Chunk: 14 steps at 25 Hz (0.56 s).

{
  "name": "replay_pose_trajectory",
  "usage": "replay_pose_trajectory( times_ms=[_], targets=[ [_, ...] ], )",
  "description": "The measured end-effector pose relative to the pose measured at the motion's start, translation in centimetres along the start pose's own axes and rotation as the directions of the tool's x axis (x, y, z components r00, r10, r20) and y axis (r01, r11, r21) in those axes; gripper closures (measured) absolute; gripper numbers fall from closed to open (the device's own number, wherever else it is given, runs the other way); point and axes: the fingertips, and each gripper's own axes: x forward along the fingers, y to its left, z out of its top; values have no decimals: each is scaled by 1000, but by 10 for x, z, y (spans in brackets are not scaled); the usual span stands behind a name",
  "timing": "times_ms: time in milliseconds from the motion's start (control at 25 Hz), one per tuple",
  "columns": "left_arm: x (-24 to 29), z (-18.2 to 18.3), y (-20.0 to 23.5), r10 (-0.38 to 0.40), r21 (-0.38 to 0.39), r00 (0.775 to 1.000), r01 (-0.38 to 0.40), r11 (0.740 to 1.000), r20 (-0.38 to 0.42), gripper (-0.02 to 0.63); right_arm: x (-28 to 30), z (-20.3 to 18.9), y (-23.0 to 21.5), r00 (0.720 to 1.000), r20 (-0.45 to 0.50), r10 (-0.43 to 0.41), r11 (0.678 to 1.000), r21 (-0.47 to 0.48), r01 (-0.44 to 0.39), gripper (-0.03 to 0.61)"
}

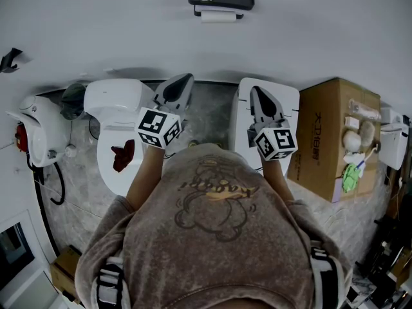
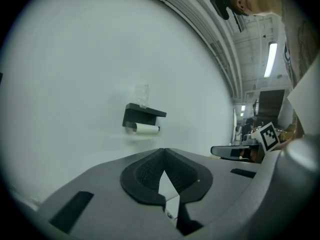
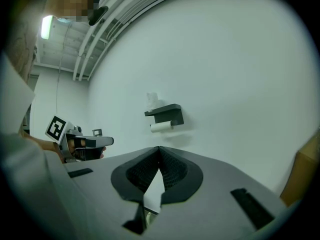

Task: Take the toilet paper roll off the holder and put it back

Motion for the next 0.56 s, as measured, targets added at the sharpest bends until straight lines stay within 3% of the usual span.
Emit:
replay_pose_trajectory(
  times_ms=[560],
  targets=[
    [-1, -1, 4, 14, -15, 1000, -14, 1000, 4, 595, 5, -1, 1, 1000, -6, 7, 1000, -2, -7, 580]
  ],
)
